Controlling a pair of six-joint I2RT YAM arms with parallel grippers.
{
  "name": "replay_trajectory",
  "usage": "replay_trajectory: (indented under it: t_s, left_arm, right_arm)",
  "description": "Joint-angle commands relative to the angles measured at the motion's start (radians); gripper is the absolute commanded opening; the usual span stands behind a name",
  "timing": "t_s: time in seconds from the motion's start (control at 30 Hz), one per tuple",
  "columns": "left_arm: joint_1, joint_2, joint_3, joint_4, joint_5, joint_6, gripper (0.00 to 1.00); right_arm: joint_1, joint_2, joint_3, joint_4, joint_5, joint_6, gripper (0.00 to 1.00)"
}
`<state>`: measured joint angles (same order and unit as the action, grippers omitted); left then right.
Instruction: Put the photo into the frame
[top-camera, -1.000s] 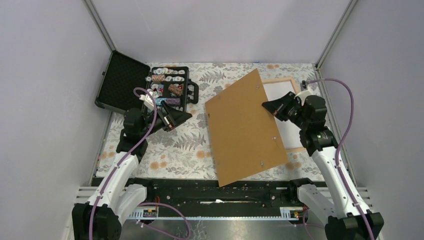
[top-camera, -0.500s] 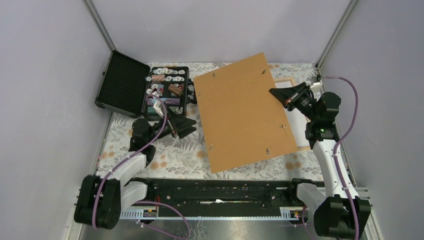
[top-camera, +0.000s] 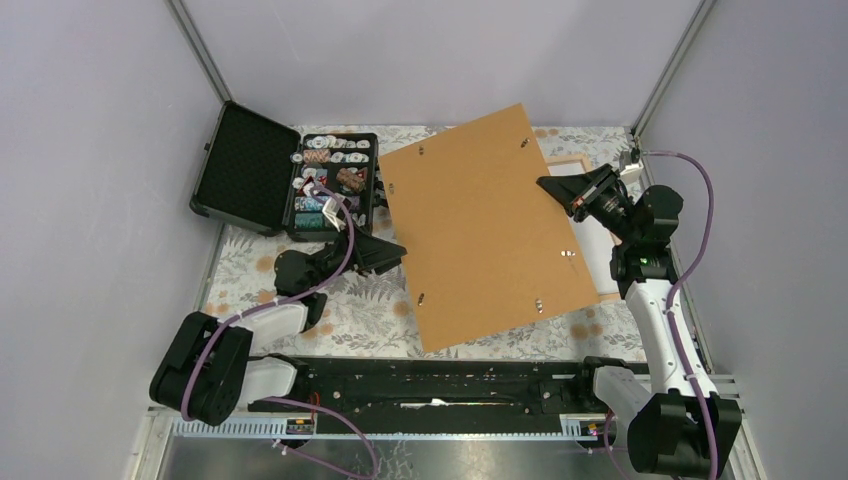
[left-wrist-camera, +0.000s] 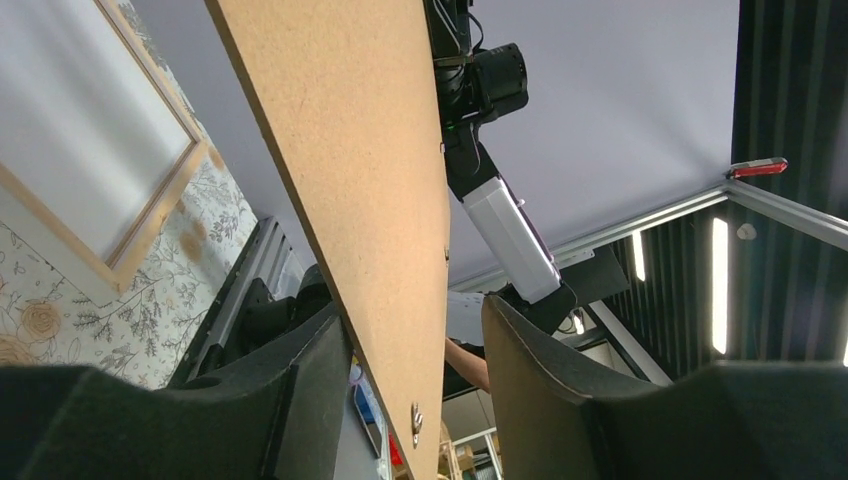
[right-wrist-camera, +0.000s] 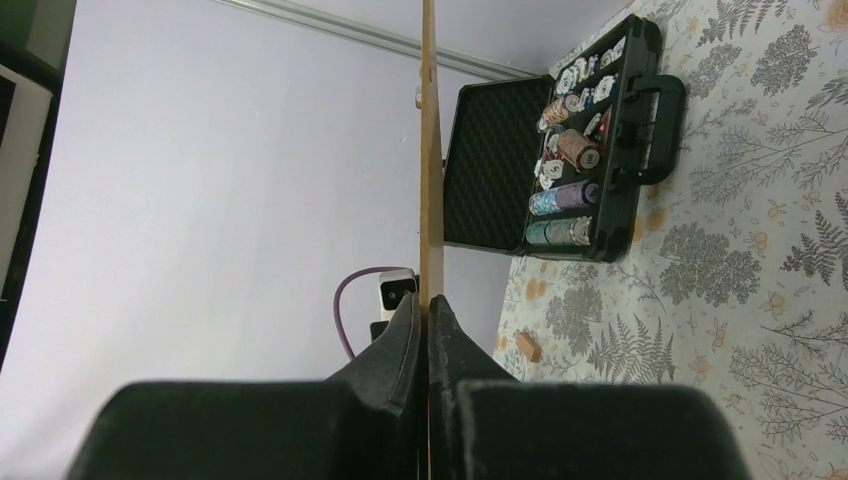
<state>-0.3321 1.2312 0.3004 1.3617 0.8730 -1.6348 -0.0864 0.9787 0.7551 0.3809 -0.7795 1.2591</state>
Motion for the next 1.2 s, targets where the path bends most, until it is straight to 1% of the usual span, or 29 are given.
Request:
replay_trajectory:
  t_s: [0.0,0.03,0.13,0.17,0.3,0.4,0.5,0.53,0.57,0.6,0.67,0.7,0.8,0.87,0.97,1.0,1.07,1.1,1.17]
  left_arm:
    - [-0.030,-0.031,0.036,0.003,-0.069,0.055,0.51]
    - [-0.033,-0.033,0.039,0.002,-0.078,0.053,0.48]
    - [-0.036,-0.038,0.054,-0.018,-0.101,0.057,0.34]
    - [-0.036,-0.039,0.060,-0.034,-0.106,0.065,0.31]
    - [-0.043,-0.040,0.094,-0.122,-0.119,0.106,0.27]
    - [-0.048,-0.026,0.124,-0.136,-0.121,0.113,0.26]
    - [-0.051,0.000,0.154,-0.139,-0.118,0.112,0.21]
    - [-0.053,0.008,0.164,-0.139,-0.119,0.112,0.17]
    - [-0.055,0.016,0.173,-0.143,-0.121,0.114,0.07]
    - [-0.056,0.021,0.179,-0.152,-0.123,0.116,0.00]
    - [-0.056,0.030,0.184,-0.162,-0.135,0.122,0.00]
    - [-0.056,0.034,0.186,-0.163,-0.141,0.123,0.00]
    - [-0.056,0.036,0.185,-0.165,-0.162,0.121,0.00]
    - [-0.056,0.037,0.177,-0.166,-0.183,0.120,0.00]
    - [-0.057,0.061,0.169,-0.152,-0.204,0.110,0.00]
    - [-0.057,0.074,0.167,-0.137,-0.205,0.102,0.00]
    - [-0.057,0.098,0.162,-0.103,-0.214,0.082,0.00]
    - [-0.059,0.110,0.163,-0.089,-0.215,0.072,0.00]
    - [-0.068,0.133,0.169,-0.074,-0.217,0.069,0.00]
  right_arm:
    - [-0.003,-0.031,0.013,0.093,-0.017,0.061,0.00]
    - [-0.003,-0.033,0.013,0.093,-0.017,0.061,0.00]
    - [-0.003,-0.038,0.007,0.090,-0.017,0.057,0.00]
    - [-0.003,-0.039,0.004,0.084,-0.016,0.051,0.00]
    - [-0.003,-0.061,-0.009,0.028,-0.001,0.010,0.00]
    - [-0.003,-0.075,-0.014,-0.015,0.005,-0.027,0.00]
    - [-0.003,-0.081,-0.017,-0.044,0.011,-0.055,0.00]
    - [-0.003,-0.081,-0.018,-0.048,0.012,-0.065,0.00]
    - [-0.003,-0.079,-0.016,-0.061,0.014,-0.081,0.00]
    - [-0.003,-0.075,-0.008,-0.085,0.020,-0.104,0.00]
    - [-0.004,-0.065,0.016,-0.151,0.043,-0.180,0.00]
    - [-0.004,-0.056,0.036,-0.215,0.063,-0.230,0.05]
    - [-0.006,-0.028,0.102,-0.458,0.147,-0.402,0.31]
    - [-0.006,-0.016,0.146,-0.574,0.224,-0.506,0.49]
    - [-0.006,0.007,0.201,-0.704,0.317,-0.629,0.71]
    - [-0.006,0.014,0.223,-0.745,0.349,-0.668,0.76]
    - [-0.006,0.019,0.279,-0.854,0.468,-0.741,0.87]
    - [-0.006,0.013,0.313,-0.892,0.549,-0.783,0.90]
    - [-0.006,-0.013,0.361,-0.958,0.643,-0.838,0.95]
